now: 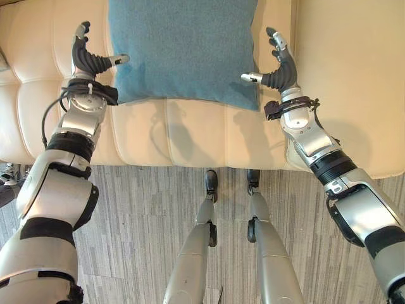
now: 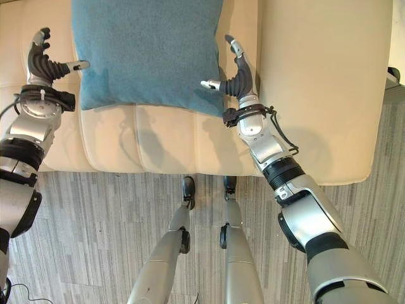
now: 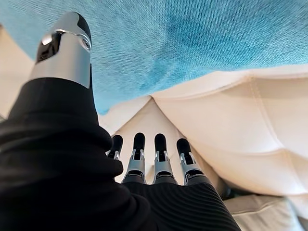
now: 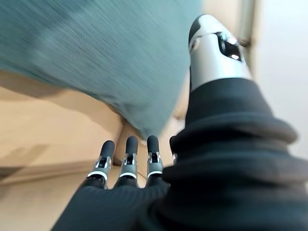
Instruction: Pick up all the scattered cushions and arrange them neatly on the sofa.
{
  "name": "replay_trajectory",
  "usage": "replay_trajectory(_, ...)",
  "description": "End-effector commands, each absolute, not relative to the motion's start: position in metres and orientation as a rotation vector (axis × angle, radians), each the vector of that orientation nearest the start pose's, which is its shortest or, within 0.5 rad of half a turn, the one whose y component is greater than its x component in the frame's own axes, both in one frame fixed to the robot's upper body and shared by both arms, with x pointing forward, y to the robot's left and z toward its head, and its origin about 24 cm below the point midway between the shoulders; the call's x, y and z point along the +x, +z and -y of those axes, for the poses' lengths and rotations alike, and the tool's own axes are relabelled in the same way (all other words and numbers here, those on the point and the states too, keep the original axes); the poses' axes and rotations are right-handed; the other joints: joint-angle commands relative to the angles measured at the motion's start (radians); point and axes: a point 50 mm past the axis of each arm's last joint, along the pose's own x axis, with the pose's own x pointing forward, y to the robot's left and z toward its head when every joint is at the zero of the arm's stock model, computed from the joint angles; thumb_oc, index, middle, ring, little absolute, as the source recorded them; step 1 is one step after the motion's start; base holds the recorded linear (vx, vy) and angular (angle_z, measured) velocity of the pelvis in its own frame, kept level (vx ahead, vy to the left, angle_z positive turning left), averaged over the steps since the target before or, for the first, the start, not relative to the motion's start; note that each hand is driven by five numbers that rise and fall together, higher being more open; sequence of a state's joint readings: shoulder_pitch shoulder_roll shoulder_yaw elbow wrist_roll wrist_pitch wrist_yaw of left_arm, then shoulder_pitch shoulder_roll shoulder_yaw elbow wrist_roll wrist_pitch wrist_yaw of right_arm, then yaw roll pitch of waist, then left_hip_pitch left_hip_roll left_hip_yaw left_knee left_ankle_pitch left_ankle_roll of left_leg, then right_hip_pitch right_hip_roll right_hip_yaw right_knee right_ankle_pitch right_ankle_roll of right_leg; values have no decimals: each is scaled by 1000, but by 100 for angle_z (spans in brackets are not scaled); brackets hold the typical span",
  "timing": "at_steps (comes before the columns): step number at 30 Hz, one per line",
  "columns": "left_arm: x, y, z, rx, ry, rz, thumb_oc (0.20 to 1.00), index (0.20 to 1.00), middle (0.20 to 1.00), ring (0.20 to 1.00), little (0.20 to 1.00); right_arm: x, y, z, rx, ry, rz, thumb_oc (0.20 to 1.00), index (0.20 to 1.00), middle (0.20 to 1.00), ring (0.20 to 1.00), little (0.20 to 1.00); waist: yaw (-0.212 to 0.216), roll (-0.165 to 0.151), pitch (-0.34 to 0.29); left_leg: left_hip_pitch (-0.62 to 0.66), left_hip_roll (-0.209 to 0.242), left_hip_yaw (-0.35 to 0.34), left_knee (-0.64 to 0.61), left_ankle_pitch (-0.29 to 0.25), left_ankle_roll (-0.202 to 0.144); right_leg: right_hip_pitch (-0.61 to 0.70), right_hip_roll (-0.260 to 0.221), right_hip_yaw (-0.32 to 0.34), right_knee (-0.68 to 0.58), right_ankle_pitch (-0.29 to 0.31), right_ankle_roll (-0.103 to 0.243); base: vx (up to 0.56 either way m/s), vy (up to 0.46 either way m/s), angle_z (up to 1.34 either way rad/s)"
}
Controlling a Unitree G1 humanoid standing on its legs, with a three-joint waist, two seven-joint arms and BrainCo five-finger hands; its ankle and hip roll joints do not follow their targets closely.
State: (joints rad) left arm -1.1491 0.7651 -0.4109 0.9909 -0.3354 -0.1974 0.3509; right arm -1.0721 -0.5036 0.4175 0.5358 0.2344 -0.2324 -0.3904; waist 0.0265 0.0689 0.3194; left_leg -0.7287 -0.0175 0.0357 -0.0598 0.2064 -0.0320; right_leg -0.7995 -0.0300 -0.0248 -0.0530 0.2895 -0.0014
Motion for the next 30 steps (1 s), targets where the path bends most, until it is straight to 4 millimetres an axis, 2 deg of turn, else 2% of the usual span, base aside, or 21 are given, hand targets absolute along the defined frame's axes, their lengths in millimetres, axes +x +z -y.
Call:
replay_trajectory(1, 369, 318, -300, 444, 555, 607, 1000, 1000, 1000, 1000, 1000, 362, 313, 133, -289, -37, 915, 1000, 1000, 1000, 1000, 1000, 7, 9, 24, 34, -22, -40, -27, -37, -67, 60, -54, 5, 67, -153, 141, -32, -15, 2)
replay_trajectory(4, 353, 298, -278, 412, 389, 720, 1000, 1000, 1000, 1000, 1000, 346, 298, 151, -369, -2, 924, 1000, 1000, 1000, 1000, 1000, 19, 11, 17, 94, -25, -41, -27, -47, -69, 122, -56, -7, 73, -166, 137, -15, -5, 0)
replay_trajectory(7, 336, 245, -277, 391, 266, 641, 1000, 1000, 1000, 1000, 1000, 328, 261, 165, -495, 67, 863, 1000, 1000, 1000, 1000, 1000, 17, 3, -1, 173, -23, -37, -27, -68, -66, 201, -56, -16, 66, -176, 133, 16, 0, 0)
replay_trajectory(8, 329, 219, -280, 366, 246, 571, 1000, 1000, 1000, 1000, 1000, 321, 245, 170, -514, 86, 824, 1000, 1000, 1000, 1000, 1000, 11, -3, -11, 198, -23, -35, -27, -71, -62, 229, -59, -21, 60, -173, 133, 75, -2, 1)
replay_trajectory(9, 314, 178, -281, 371, 204, 463, 1000, 1000, 1000, 1000, 1000, 308, 213, 185, -549, 105, 729, 1000, 1000, 1000, 1000, 1000, 4, -21, -25, 256, -20, -30, -27, -92, -54, 288, -60, -26, 57, -185, 133, 95, -24, -2)
replay_trajectory(10, 303, 150, -279, 336, 174, 386, 1000, 1000, 1000, 1000, 1000, 299, 191, 192, -520, 119, 657, 1000, 1000, 1000, 1000, 1000, -2, -33, -34, 288, -19, -26, -27, -101, -50, 321, -61, -28, 52, -189, 133, 70, -22, -1)
replay_trajectory(11, 302, 149, -279, 336, 174, 383, 1000, 1000, 1000, 1000, 1000, 298, 190, 192, -520, 120, 655, 1000, 1000, 1000, 1000, 1000, -3, -33, -36, 286, -19, -26, -27, -97, -50, 321, -61, -28, 50, -185, 133, 76, -16, -2)
replay_trajectory(14, 265, 83, -279, 264, 143, 167, 1000, 1000, 1000, 1000, 1000, 271, 123, 216, -379, 118, 397, 1000, 1000, 1000, 1000, 1000, -25, -64, -63, 383, -15, -20, -16, -130, -31, 420, -63, -26, 52, -210, 135, 99, 1, 2)
replay_trajectory(15, 252, 65, -282, 258, 146, 97, 1000, 1000, 1000, 1000, 1000, 261, 107, 223, -358, 111, 325, 1000, 1000, 1000, 1000, 1000, -30, -71, -75, 402, -17, -21, -3, -137, -24, 446, -66, -28, 53, -210, 135, 138, 29, -1)
replay_trajectory(16, 225, 28, -289, 240, 168, -61, 1000, 1000, 1000, 1000, 1000, 240, 67, 242, -322, 62, 149, 1000, 1000, 1000, 1000, 1000, -47, -85, -96, 453, -15, -14, 28, -171, -10, 504, -67, -26, 58, -225, 136, 102, 32, -6)
replay_trajectory(17, 225, 28, -289, 240, 168, -61, 1000, 1000, 1000, 1000, 1000, 240, 67, 242, -322, 62, 149, 1000, 1000, 1000, 1000, 1000, -48, -86, -98, 449, -15, -15, 29, -168, -10, 502, -68, -26, 56, -222, 137, 112, 67, -5)
replay_trajectory(18, 198, -6, -294, 227, 193, -219, 1000, 1000, 1000, 1000, 1000, 219, 30, 256, -297, 10, -28, 1000, 1000, 1000, 1000, 1000, -63, -98, -122, 497, -15, -8, 55, -198, 4, 550, -61, -17, 60, -231, 139, 35, 48, -11)
replay_trajectory(19, 198, -6, -294, 227, 193, -219, 1000, 1000, 1000, 1000, 1000, 219, 30, 256, -297, 10, -27, 1000, 1000, 1000, 1000, 1000, -63, -99, -124, 494, -16, -8, 54, -196, 4, 548, -62, -17, 59, -228, 139, 88, 90, -13)
replay_trajectory(20, 178, -31, -300, 250, 206, -359, 1000, 1000, 1000, 1000, 1000, 202, -2, 264, -303, -15, -180, 1000, 1000, 1000, 1000, 1000, -74, -109, -154, 537, -10, 3, 61, -212, 9, 584, -59, -6, 56, -228, 141, 44, 44, -17)
replay_trajectory(21, 178, -31, -300, 250, 206, -359, 1000, 1000, 1000, 1000, 1000, 202, -2, 264, -303, -15, -180, 1000, 1000, 1000, 1000, 1000, -73, -109, -152, 540, -9, 4, 61, -212, 9, 586, -59, -5, 55, -228, 141, 64, 68, -20)
replay_trajectory(24, 144, -72, -306, 293, 241, -590, 1000, 1000, 1000, 1000, 1000, 174, -48, 270, -341, -18, -425, 1000, 1000, 1000, 1000, 1000, -81, -124, -185, 614, -4, 29, 39, -225, 14, 626, -47, 24, 37, -214, 149, 23, 80, -38)
replay_trajectory(25, 134, -80, -307, 291, 249, -644, 1000, 1000, 1000, 1000, 1000, 166, -55, 269, -339, -13, -464, 1000, 1000, 1000, 1000, 1000, -84, -129, -199, 628, -4, 34, 31, -227, 18, 632, -44, 30, 31, -210, 151, -17, 89, -45)
replay_trajectory(27, 119, -87, -311, 317, 262, -703, 1000, 1000, 1000, 1000, 1000, 156, -65, 272, -371, -1, -532, 1000, 1000, 1000, 1000, 1000, -83, -140, -208, 661, -4, 54, 5, -227, 24, 634, -36, 56, 28, -197, 160, -103, 42, -60)
replay_trajectory(28, 120, -85, -316, 312, 289, -693, 1000, 1000, 1000, 1000, 1000, 155, -70, 271, -377, 2, -557, 1000, 1000, 1000, 1000, 1000, -89, -154, -193, 667, 0, 74, -5, -217, 29, 607, -29, 76, 71, -151, 186, -191, 8, -72)
replay_trajectory(29, 120, -84, -316, 312, 289, -692, 1000, 1000, 1000, 1000, 1000, 155, -70, 271, -377, 2, -557, 1000, 1000, 1000, 1000, 1000, -87, -155, -193, 668, 0, 76, -5, -217, 29, 606, -29, 78, 72, -151, 186, -378, -38, -87)
replay_trajectory(30, 127, -79, -319, 320, 303, -660, 1000, 1000, 1000, 1000, 1000, 157, -72, 268, -363, -6, -558, 1000, 1000, 1000, 1000, 1000, -74, -151, -165, 649, 20, 85, 6, -199, 32, 590, -21, 59, 160, -181, 188, -216, -25, -72)
